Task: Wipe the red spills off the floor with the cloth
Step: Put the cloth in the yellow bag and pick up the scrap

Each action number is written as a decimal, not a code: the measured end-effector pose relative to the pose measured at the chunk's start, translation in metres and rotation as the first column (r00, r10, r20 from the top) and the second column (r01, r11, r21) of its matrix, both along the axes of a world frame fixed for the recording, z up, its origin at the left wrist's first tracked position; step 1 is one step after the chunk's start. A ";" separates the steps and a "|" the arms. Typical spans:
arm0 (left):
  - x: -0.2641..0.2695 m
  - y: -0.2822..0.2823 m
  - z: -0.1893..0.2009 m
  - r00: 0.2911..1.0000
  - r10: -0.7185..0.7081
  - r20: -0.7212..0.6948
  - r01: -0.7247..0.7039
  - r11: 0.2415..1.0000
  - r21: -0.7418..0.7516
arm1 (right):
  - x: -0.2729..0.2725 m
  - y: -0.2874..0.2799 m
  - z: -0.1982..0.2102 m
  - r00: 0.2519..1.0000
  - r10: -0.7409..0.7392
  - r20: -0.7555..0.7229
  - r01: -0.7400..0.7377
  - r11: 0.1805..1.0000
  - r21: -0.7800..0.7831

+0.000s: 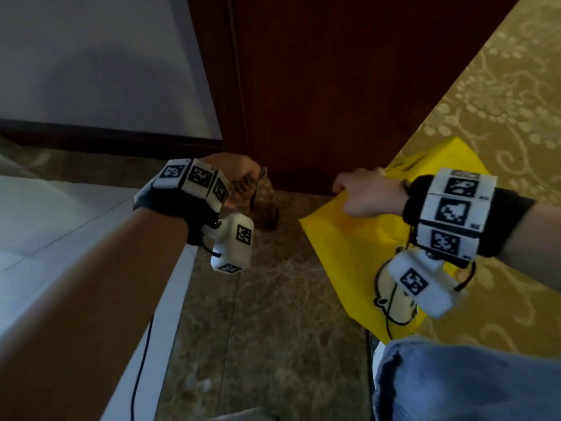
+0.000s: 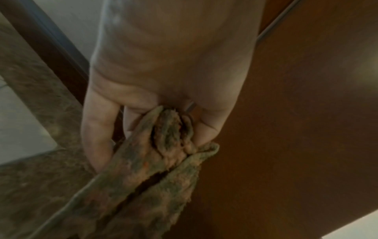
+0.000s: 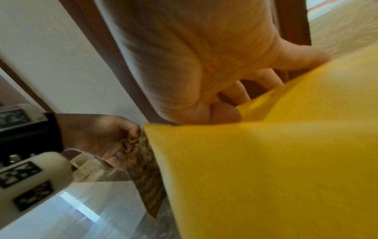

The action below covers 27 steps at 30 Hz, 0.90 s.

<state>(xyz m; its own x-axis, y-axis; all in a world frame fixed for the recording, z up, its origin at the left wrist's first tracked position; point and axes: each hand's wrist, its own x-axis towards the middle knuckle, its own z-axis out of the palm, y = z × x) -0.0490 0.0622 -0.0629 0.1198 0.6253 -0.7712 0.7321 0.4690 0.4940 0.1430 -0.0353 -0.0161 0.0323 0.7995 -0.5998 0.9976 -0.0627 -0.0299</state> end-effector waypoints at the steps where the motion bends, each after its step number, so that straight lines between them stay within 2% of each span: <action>1: 0.004 0.002 -0.002 1.000 0.018 0.019 -0.018 1.000 -0.024 | 0.007 -0.002 -0.001 0.999 -0.003 0.046 0.006 0.998 -0.064; 3: 0.013 0.000 0.002 0.999 0.034 0.002 -0.033 0.991 -0.127 | 0.017 -0.005 -0.007 0.999 -0.034 0.019 0.036 0.992 -0.117; 4: 0.017 -0.003 0.009 1.000 -0.004 -0.016 0.002 0.989 -0.145 | 0.021 -0.005 -0.009 0.999 -0.046 0.004 0.046 0.992 -0.119; 7: 0.020 -0.003 0.010 0.997 -0.080 0.021 0.082 0.989 -0.124 | 0.022 -0.003 -0.019 0.997 0.016 0.078 -0.008 0.995 -0.102; 9: 0.014 0.007 -0.002 0.995 -0.088 0.039 0.093 0.982 -0.166 | 0.016 0.001 -0.027 0.988 0.068 0.139 -0.065 0.998 -0.025; 11: 0.005 0.012 -0.011 0.990 -0.127 0.067 0.139 0.969 -0.206 | 0.002 0.005 -0.027 1.000 0.013 0.022 -0.015 0.994 0.107; 14: -0.009 -0.003 0.008 0.993 -0.117 -0.027 0.118 0.992 0.045 | -0.029 0.019 -0.024 0.990 -0.038 -0.135 0.075 0.957 0.280; 16: -0.018 -0.010 0.013 0.987 -0.154 -0.046 0.159 0.978 0.134 | -0.052 0.031 -0.026 0.975 -0.123 -0.186 0.178 0.930 0.321; 18: -0.029 -0.014 0.018 0.989 -0.116 -0.086 0.129 0.977 0.171 | -0.069 0.040 -0.031 0.975 -0.136 -0.175 0.182 0.940 0.289; 20: -0.042 -0.018 0.021 0.992 -0.057 -0.109 0.077 0.980 0.184 | -0.080 0.045 -0.036 0.984 -0.058 -0.166 0.097 0.967 0.236; 23: -0.053 -0.028 0.023 0.988 -0.059 -0.142 0.089 0.971 0.221 | -0.089 0.046 -0.038 0.981 -0.061 -0.185 0.102 0.970 0.219; 26: -0.054 -0.033 0.015 0.974 -0.143 -0.174 0.176 0.966 0.190 | -0.093 0.050 -0.047 0.977 -0.088 -0.194 0.127 0.972 0.200; 27: -0.053 -0.034 0.014 0.972 -0.130 -0.198 0.169 0.965 0.198 | -0.093 0.050 -0.048 0.973 -0.094 -0.211 0.135 0.972 0.190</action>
